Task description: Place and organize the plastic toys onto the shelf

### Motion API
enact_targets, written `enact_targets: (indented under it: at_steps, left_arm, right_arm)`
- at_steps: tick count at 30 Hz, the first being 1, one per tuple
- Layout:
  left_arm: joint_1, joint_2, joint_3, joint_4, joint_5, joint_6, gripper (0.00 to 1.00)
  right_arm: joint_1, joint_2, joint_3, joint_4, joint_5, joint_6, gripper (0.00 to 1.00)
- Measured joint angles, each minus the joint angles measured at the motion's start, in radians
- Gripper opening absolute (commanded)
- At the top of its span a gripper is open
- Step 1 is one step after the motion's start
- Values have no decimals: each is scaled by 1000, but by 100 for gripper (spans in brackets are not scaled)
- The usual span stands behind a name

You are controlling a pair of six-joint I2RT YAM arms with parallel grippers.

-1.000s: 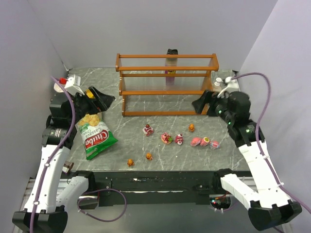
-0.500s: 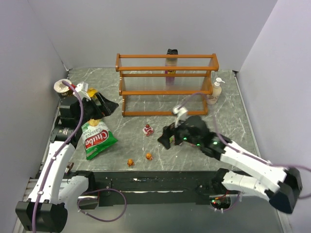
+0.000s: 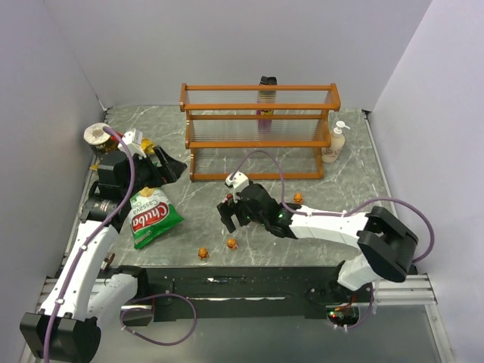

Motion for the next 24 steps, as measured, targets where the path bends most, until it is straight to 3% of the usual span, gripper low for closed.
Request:
enact_targets:
  at_steps: [12,24]
  left_arm:
    - [-6,1,0,-1,-17,0,96]
    - [-6,10,0,0,-17,0,96]
  right_arm:
    - [-10,181,63,161,117,-34,80]
    - [-68,251,66,246,138,-8,66]
